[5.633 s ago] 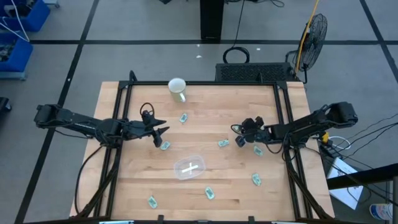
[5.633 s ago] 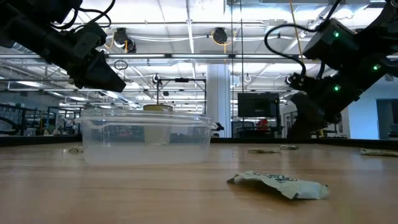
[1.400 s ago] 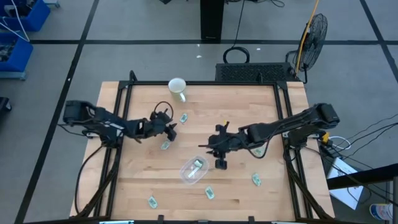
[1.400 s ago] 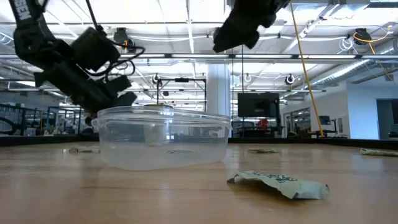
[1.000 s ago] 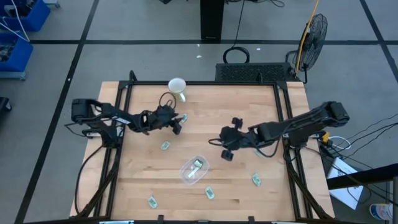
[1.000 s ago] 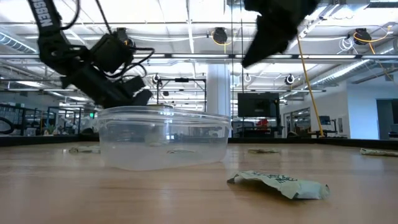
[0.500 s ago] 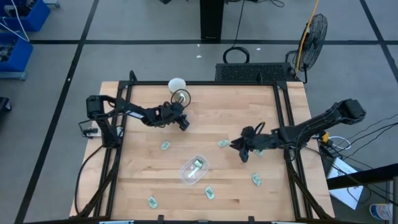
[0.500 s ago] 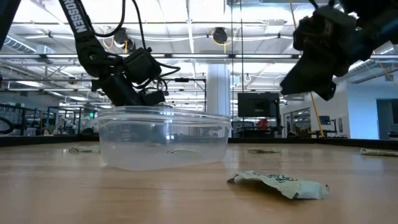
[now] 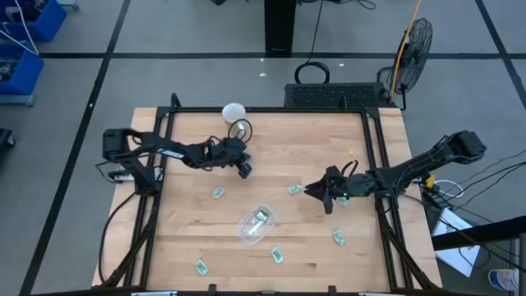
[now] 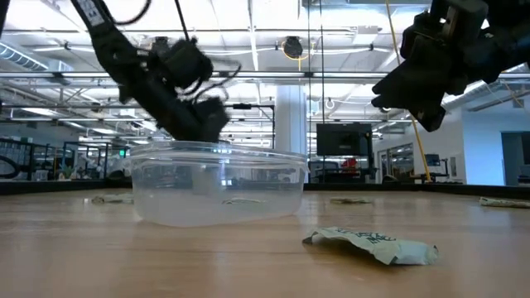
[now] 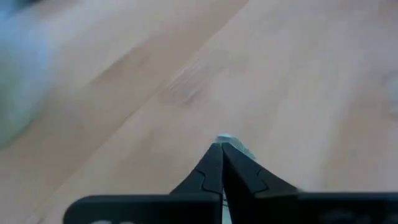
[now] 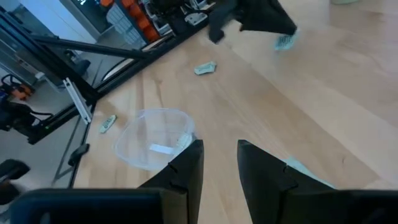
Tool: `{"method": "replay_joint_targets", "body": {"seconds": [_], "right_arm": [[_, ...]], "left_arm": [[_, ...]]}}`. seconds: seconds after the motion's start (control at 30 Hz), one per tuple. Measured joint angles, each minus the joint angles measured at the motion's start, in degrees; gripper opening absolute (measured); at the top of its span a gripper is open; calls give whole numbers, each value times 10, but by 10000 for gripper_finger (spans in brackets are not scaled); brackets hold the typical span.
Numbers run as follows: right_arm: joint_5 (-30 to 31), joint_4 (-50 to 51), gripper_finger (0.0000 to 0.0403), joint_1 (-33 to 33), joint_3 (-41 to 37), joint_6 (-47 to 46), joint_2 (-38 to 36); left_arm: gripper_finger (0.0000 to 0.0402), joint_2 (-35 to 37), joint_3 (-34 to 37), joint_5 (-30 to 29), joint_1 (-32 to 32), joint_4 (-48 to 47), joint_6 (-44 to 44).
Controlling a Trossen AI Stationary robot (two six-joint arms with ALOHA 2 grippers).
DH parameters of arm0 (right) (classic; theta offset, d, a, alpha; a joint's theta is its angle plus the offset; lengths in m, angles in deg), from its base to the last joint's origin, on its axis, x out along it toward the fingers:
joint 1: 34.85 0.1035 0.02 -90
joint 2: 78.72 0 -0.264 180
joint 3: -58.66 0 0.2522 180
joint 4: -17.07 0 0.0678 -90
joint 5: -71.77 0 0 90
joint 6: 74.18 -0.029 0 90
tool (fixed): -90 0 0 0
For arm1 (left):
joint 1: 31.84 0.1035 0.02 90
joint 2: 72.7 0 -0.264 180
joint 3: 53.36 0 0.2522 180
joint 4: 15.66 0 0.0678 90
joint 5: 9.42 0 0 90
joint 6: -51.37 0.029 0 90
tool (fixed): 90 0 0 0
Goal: Pick and place Stevia / Truvia into bins
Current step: Put the light green stevia packet into the transparent bin
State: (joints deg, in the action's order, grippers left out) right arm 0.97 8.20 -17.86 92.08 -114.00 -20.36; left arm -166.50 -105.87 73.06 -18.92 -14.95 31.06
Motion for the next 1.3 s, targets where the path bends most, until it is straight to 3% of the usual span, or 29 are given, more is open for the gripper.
{"method": "replay_joint_targets", "body": {"seconds": [0.2,0.33,0.4,0.5,0.6,0.83,0.97,1.13,1.3], "right_arm": [[0,-26,93,0,-1,6,-2],[0,-38,93,-1,0,16,-4],[0,-39,93,-1,0,17,-4],[0,-48,93,-1,0,17,-4],[1,-59,93,-1,0,17,-4],[1,-100,93,-9,0,51,-4],[0,-96,93,-13,0,47,-4],[0,-92,93,-13,0,46,-4],[-15,-72,93,-7,0,45,-4]], "left_arm": [[3,91,4,17,-114,-90,-35],[3,116,4,6,-209,-86,-65],[3,117,2,-32,-250,-73,-51],[3,117,3,-158,-271,-86,9],[15,117,3,-200,-245,-86,47],[105,93,2,-157,-118,-92,92],[137,48,3,-81,-49,-82,106],[137,-36,3,4,-8,-9,114],[122,-72,2,6,-1,27,115]]}}
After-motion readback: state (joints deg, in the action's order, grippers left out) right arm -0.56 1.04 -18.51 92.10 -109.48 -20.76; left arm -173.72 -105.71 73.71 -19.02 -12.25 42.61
